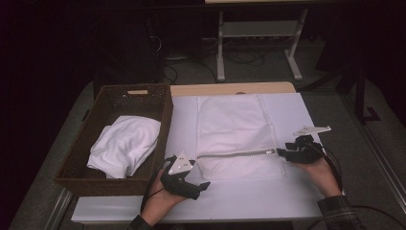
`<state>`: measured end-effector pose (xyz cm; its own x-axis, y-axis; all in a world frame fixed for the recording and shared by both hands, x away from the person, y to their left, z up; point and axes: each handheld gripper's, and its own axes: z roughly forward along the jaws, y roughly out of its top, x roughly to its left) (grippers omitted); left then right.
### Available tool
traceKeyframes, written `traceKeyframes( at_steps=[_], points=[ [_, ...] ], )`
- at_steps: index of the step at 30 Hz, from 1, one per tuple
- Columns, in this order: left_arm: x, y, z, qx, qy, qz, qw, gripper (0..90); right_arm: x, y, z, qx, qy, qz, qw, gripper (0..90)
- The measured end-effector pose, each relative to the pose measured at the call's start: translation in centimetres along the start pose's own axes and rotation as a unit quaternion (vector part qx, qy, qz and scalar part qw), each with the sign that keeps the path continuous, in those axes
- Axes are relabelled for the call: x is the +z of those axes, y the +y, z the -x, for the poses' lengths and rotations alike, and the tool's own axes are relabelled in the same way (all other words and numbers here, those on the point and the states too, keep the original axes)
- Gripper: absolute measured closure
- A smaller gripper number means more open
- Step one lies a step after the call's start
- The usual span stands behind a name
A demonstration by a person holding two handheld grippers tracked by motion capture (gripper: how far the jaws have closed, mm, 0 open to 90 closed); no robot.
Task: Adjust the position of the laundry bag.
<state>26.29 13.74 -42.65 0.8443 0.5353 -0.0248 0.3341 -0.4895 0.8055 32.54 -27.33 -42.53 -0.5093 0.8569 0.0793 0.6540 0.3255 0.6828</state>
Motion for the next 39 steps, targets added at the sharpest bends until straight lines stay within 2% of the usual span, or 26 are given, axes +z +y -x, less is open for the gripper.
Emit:
traceKeyframes(
  at_steps=[7, 12, 16, 21, 25, 34, 39],
  points=[
    [0.1, 0.0, 0.0, 0.000, 0.000, -0.001, 1.0000, 11.4, -0.3, -1.7, 0.0, 0.013, 0.008, -0.010, 0.9998, 56.8],
    [0.1, -0.1, 0.0, 0.001, 0.000, -0.002, 1.0000, 11.4, 0.5, -2.2, 0.1, -0.005, 0.005, -0.030, 0.9995, 67.0],
    [0.1, -0.1, -0.1, 0.000, 0.001, -0.002, 1.0000, 11.4, 0.5, -2.3, 0.2, -0.014, -0.007, -0.031, 0.9994, 78.2],
    [0.1, -0.1, 0.0, 0.001, 0.001, -0.002, 1.0000, 11.5, 0.5, -2.4, 0.1, -0.028, -0.001, -0.032, 0.9991, 88.8],
    [0.1, -0.1, 0.0, 0.002, 0.001, -0.002, 1.0000, 11.5, 0.4, -2.4, 0.1, -0.033, -0.010, -0.030, 0.9989, 89.8],
    [0.1, -0.1, 0.0, 0.002, 0.002, -0.003, 1.0000, 11.4, -0.8, -3.3, 1.4, -0.009, -0.018, -0.021, 0.9996, 89.8],
    [0.2, -0.1, 0.0, 0.003, 0.001, -0.004, 1.0000, 11.5, -1.5, -4.2, 1.4, -0.005, -0.015, -0.023, 0.9996, 89.8]
  ],
)
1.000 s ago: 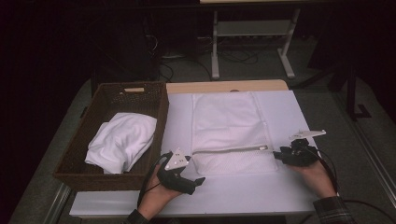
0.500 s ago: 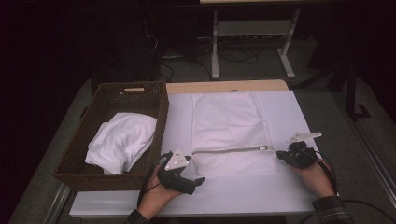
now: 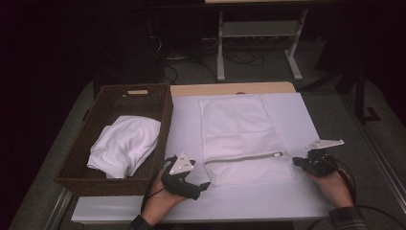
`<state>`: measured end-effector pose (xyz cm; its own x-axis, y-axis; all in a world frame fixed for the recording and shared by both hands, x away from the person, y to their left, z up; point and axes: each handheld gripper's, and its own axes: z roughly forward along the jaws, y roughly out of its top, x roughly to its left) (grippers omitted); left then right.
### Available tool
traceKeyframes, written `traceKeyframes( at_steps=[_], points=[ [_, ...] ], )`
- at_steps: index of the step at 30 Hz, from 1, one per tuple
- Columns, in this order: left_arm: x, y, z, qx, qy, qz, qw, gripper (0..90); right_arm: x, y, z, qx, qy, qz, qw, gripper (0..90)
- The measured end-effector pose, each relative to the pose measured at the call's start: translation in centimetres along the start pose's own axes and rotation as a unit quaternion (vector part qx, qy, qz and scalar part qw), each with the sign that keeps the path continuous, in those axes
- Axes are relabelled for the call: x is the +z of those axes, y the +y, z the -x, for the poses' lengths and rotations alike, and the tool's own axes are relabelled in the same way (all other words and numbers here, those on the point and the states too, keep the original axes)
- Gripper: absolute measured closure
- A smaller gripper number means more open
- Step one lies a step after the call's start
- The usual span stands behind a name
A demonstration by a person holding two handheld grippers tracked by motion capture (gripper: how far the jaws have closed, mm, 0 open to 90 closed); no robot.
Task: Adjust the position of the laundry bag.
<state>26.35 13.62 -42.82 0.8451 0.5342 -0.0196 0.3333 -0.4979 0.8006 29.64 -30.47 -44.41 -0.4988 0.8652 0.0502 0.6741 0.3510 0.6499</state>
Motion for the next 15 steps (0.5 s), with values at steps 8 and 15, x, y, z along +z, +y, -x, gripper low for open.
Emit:
traceKeyframes(
  at_steps=[8, 15],
  points=[
    [0.0, 0.0, 0.0, 0.000, 0.000, 0.000, 1.0000, 11.5, -1.1, -1.3, -0.8, -0.006, 0.003, -0.001, 1.0000, 89.8],
    [0.1, 0.0, 0.0, 0.001, 0.000, -0.002, 1.0000, 11.4, -1.9, -2.5, -1.6, -0.003, 0.009, 0.001, 1.0000, 89.4]
  ],
)
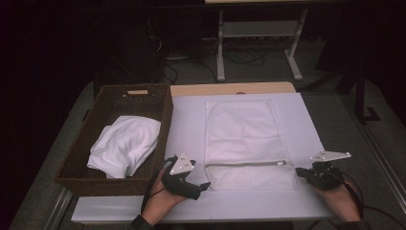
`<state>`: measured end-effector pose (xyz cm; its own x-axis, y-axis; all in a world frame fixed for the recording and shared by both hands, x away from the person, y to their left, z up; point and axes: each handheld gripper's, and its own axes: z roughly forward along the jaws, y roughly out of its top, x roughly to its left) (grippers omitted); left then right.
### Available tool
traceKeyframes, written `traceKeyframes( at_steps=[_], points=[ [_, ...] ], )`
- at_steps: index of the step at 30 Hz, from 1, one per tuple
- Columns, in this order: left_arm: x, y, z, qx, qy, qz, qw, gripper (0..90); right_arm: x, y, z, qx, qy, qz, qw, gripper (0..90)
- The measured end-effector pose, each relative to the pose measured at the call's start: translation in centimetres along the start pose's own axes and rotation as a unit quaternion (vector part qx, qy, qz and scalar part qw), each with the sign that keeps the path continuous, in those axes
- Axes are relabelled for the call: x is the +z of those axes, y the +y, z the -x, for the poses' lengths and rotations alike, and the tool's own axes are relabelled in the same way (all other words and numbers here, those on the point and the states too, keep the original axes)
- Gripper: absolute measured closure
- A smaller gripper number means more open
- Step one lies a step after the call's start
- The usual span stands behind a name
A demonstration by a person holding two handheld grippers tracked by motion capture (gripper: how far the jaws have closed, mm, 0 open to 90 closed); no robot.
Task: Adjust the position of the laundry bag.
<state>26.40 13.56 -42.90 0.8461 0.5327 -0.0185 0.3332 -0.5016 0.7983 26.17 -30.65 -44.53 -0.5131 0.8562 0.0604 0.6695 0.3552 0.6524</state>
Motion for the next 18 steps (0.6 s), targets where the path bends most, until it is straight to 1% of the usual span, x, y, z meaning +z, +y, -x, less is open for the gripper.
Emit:
traceKeyframes(
  at_steps=[3, 4, 5, 6, 7, 8, 9, 11, 12, 13, 14, 15, 18],
  points=[
    [0.1, 0.0, 0.0, 0.000, 0.000, -0.001, 1.0000, 11.5, -0.1, 0.0, 0.1, 0.001, 0.001, 0.003, 1.0000, 87.3],
    [0.1, 0.1, 0.0, 0.002, -0.001, -0.001, 1.0000, 11.5, -0.2, 0.1, 0.2, 0.008, 0.004, 0.009, 0.9999, 78.5],
    [0.1, 0.1, 0.0, 0.003, -0.001, -0.001, 1.0000, 11.5, -0.3, 0.1, 0.2, 0.010, 0.003, 0.011, 0.9999, 73.3],
    [0.1, 0.1, -0.1, 0.003, -0.001, -0.001, 1.0000, 11.5, -0.3, 0.1, 0.3, 0.013, 0.006, 0.016, 0.9998, 69.9],
    [0.1, 0.1, -0.1, 0.003, -0.001, 0.000, 1.0000, 11.5, -0.5, 0.1, 0.3, 0.014, 0.007, 0.018, 0.9997, 64.5],
    [0.1, 0.1, -0.1, 0.003, -0.001, 0.000, 1.0000, 11.5, -0.5, 0.1, 0.3, 0.014, 0.007, 0.018, 0.9997, 64.5],
    [0.1, 0.2, -0.2, 0.004, -0.001, 0.001, 1.0000, 11.5, -0.6, 0.0, 0.4, 0.022, 0.006, 0.030, 0.9993, 52.6],
    [0.0, 0.2, -0.3, 0.004, -0.002, 0.003, 1.0000, 11.5, -0.8, 0.0, 0.4, 0.027, 0.009, 0.036, 0.9990, 46.5],
    [0.0, 0.2, -0.3, 0.004, -0.002, 0.003, 1.0000, 11.5, -0.8, 0.0, 0.4, 0.027, 0.009, 0.036, 0.9990, 46.5],
    [0.1, 0.2, -0.3, 0.005, -0.003, 0.006, 1.0000, 11.5, -1.0, -0.1, 0.4, 0.028, 0.010, 0.042, 0.9987, 42.5],
    [0.1, 0.2, -0.3, 0.005, -0.003, 0.006, 1.0000, 11.5, -1.0, -0.1, 0.4, 0.028, 0.010, 0.042, 0.9987, 42.5],
    [0.1, 0.3, -0.3, 0.006, -0.004, 0.008, 0.9999, 11.5, -1.2, -0.2, 0.3, 0.029, 0.013, 0.051, 0.9982, 41.0],
    [0.2, 0.4, -0.3, 0.010, -0.006, 0.009, 0.9999, 11.5, -1.3, -0.3, 0.2, 0.028, 0.016, 0.060, 0.9977, 40.9]
  ],
)
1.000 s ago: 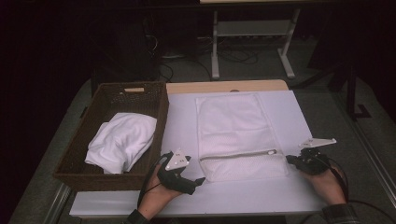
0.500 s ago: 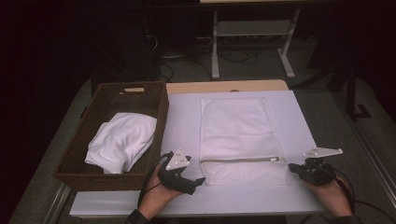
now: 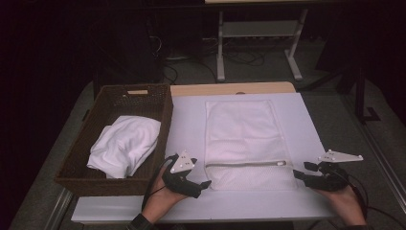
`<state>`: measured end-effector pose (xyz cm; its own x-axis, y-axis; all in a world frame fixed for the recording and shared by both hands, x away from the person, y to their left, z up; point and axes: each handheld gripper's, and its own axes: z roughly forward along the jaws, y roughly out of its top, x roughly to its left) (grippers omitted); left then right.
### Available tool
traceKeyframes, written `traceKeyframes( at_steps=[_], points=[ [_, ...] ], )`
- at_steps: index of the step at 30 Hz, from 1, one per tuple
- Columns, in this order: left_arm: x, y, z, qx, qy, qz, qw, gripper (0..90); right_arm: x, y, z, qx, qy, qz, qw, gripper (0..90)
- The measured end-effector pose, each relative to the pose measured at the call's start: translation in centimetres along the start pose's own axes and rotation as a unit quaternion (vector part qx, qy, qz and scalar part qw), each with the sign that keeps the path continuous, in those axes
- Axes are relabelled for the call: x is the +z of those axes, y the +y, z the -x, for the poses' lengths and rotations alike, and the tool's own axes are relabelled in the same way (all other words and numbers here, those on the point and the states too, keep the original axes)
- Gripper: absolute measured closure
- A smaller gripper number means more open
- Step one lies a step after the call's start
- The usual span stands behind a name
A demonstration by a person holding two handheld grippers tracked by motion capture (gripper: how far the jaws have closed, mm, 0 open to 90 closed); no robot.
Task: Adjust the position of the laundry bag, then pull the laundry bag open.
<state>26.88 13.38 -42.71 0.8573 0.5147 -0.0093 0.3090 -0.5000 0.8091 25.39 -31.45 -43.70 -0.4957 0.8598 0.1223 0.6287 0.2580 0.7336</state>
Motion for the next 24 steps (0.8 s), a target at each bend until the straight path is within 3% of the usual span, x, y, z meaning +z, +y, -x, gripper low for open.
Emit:
traceKeyframes(
  at_steps=[12, 24],
  points=[
    [0.5, 0.2, 0.2, 0.007, -0.007, 0.002, 0.9999, 11.5, 1.1, 0.4, 0.4, -0.005, 0.014, 0.008, 0.9999, 45.9],
    [0.4, 0.2, 0.2, 0.007, -0.007, 0.004, 0.9999, 11.5, 3.1, 1.1, 1.1, -0.010, 0.016, -0.003, 0.9998, 56.2]
  ],
)
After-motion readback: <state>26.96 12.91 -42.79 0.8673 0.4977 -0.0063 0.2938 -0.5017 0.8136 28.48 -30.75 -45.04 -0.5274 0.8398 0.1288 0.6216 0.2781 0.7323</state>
